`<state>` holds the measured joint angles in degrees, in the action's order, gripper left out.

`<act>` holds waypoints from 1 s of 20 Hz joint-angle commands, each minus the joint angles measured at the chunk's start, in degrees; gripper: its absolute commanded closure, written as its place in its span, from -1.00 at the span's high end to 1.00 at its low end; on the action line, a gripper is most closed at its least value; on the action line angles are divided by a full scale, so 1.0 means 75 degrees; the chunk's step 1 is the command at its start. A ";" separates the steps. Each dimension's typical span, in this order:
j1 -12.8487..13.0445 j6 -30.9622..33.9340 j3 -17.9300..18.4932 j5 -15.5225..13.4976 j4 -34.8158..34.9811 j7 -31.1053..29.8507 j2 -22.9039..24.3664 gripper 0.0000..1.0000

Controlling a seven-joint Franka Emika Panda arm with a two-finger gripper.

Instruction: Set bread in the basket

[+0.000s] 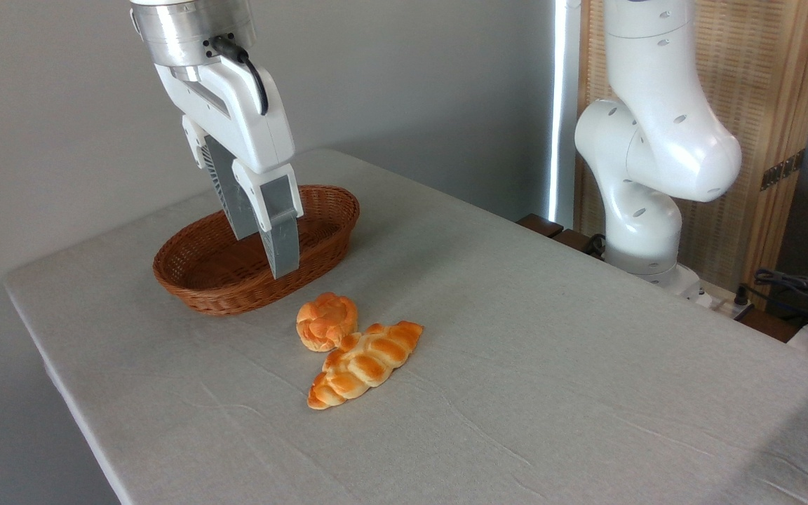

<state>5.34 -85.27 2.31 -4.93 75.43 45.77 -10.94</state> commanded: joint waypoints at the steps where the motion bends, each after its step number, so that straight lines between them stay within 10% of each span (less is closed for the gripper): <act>1: 0.0038 0.0108 0.0044 0.0083 -0.0062 -0.0068 -0.0018 1.00; 20: 0.0038 0.0237 0.0032 0.0095 -0.0050 -0.0150 0.0006 1.00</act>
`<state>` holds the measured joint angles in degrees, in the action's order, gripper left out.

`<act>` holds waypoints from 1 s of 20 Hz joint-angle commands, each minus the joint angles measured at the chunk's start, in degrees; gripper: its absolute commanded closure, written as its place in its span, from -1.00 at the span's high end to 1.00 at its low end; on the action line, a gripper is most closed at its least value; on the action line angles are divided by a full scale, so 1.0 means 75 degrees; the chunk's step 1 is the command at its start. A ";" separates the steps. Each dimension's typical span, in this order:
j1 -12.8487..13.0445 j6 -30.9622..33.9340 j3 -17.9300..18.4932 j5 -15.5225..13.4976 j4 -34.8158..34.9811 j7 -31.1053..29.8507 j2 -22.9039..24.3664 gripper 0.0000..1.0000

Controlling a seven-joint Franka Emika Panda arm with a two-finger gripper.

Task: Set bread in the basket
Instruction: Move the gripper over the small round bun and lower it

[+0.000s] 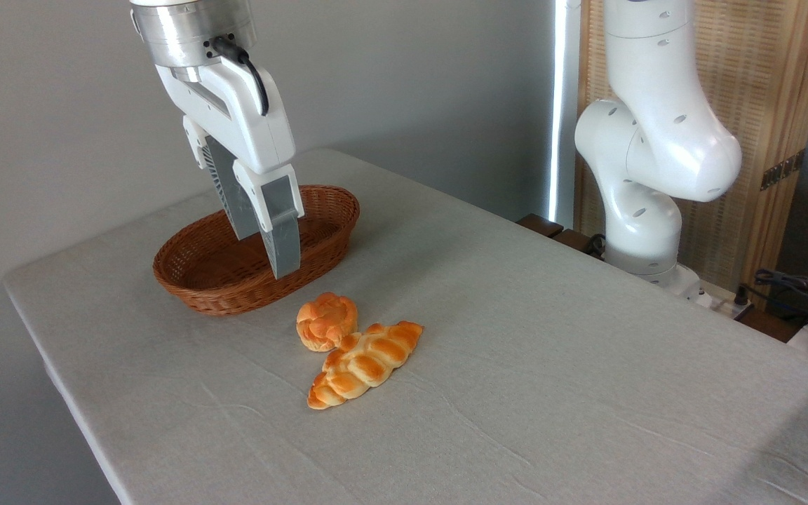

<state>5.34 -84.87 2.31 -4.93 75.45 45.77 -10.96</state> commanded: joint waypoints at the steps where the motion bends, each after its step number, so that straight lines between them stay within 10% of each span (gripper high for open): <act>1: 0.0050 0.0195 0.0009 0.0095 -0.0052 -0.0162 0.0008 1.00; 7: 0.0108 0.0336 -0.0050 0.0083 0.0217 -0.0115 0.0043 1.00; 20: 0.0144 -0.1513 -0.0706 0.0095 0.3930 -0.0068 0.1800 1.00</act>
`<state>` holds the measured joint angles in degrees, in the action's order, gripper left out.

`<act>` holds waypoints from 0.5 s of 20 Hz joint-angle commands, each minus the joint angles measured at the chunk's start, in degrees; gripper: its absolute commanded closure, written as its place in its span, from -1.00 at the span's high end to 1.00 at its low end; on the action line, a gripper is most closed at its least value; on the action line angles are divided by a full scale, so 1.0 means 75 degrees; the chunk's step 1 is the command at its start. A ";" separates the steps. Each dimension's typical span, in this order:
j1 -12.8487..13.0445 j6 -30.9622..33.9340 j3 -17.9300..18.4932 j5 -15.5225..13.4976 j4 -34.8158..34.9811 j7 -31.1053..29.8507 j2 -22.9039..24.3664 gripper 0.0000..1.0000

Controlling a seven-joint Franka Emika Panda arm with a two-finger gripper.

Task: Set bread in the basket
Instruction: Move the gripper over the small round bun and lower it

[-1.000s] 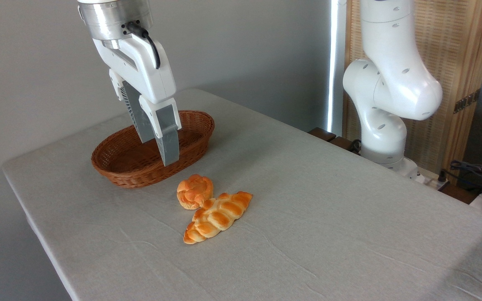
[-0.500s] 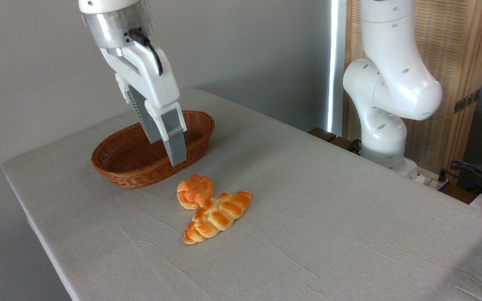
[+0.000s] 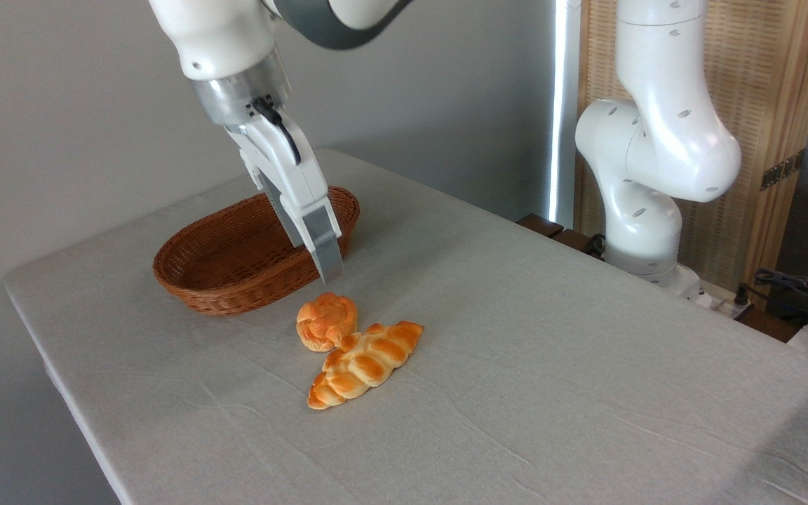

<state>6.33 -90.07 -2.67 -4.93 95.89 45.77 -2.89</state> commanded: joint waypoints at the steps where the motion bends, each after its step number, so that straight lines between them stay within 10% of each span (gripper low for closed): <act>1: 0.0070 -0.1009 -0.0112 0.0095 0.1474 -0.0068 0.0829 1.00; 10: 0.0422 -0.2756 -0.0171 0.0095 0.3257 0.0014 0.1357 1.00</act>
<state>8.77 -106.52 -4.25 -4.93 114.67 45.77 4.41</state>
